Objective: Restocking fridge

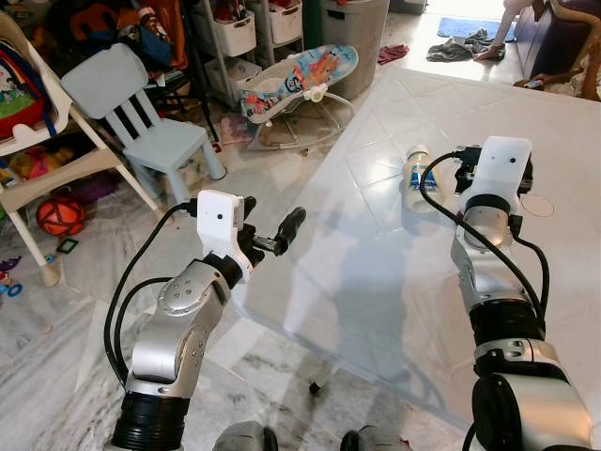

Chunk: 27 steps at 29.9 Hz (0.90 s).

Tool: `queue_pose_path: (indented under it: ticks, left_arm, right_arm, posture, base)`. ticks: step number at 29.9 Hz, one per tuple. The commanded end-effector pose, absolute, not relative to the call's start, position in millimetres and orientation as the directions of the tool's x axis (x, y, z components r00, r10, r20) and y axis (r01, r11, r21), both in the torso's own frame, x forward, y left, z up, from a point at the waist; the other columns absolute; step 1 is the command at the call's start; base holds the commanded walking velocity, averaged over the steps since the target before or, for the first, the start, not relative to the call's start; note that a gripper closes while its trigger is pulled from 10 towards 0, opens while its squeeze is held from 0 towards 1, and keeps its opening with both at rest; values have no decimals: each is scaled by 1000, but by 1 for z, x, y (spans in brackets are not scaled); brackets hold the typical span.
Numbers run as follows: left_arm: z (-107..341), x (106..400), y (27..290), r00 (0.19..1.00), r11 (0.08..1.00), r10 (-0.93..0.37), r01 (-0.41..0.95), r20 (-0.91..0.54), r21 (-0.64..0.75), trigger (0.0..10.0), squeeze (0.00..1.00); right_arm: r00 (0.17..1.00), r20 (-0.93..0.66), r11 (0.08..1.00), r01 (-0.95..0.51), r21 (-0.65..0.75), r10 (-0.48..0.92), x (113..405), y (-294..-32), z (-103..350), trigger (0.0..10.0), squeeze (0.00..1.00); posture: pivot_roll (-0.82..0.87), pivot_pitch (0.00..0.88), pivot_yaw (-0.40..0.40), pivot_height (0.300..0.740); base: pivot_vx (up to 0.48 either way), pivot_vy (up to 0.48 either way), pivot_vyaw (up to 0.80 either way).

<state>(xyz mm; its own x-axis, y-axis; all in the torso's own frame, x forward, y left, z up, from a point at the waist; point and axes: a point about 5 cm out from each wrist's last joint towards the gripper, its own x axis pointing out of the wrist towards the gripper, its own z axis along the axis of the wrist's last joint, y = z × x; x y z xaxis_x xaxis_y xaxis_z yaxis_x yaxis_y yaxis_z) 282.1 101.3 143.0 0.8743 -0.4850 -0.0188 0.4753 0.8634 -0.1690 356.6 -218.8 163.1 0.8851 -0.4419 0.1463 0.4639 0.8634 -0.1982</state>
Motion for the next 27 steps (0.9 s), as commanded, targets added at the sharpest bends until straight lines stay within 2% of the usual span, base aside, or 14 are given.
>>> queue_pose_path:
  ticks: [1,12,18,22,25,27]
  left_arm:
    - [145,282,105,886,878,-463,454,-30,-152,10000,0]
    - [139,280,103,889,882,-455,441,-57,-165,10000,0]
    - [139,283,105,902,895,-428,416,-50,-162,10000,0]
    - [135,281,103,904,896,-424,410,-55,-170,10000,0]
    - [134,281,99,903,894,-426,412,-55,-175,10000,0]
    - [136,285,97,903,894,-426,413,-45,-173,10000,0]
  right_arm:
    - [883,154,867,466,-176,-444,354,-217,165,0,0]
    - [872,92,864,488,-120,-480,342,-217,158,0,0]
    - [914,182,908,390,-154,-362,329,-201,170,0,0]
    - [941,179,934,318,-165,-288,316,-189,165,0,0]
    - [956,161,956,267,-120,-246,311,-181,163,0,0]
    - [972,169,983,176,-52,-165,309,-167,168,0,0]
  posture:
    - [41,31,91,740]
    - [22,16,84,740]
    - [6,0,73,740]
    - [2,0,71,740]
    - [1,0,66,740]
    - [2,0,54,740]
  base:
    - [0,0,0]
    - [0,0,0]
    - [0,0,0]
    - [0,0,0]
    - [-160,0,0]
    - [-279,0,0]
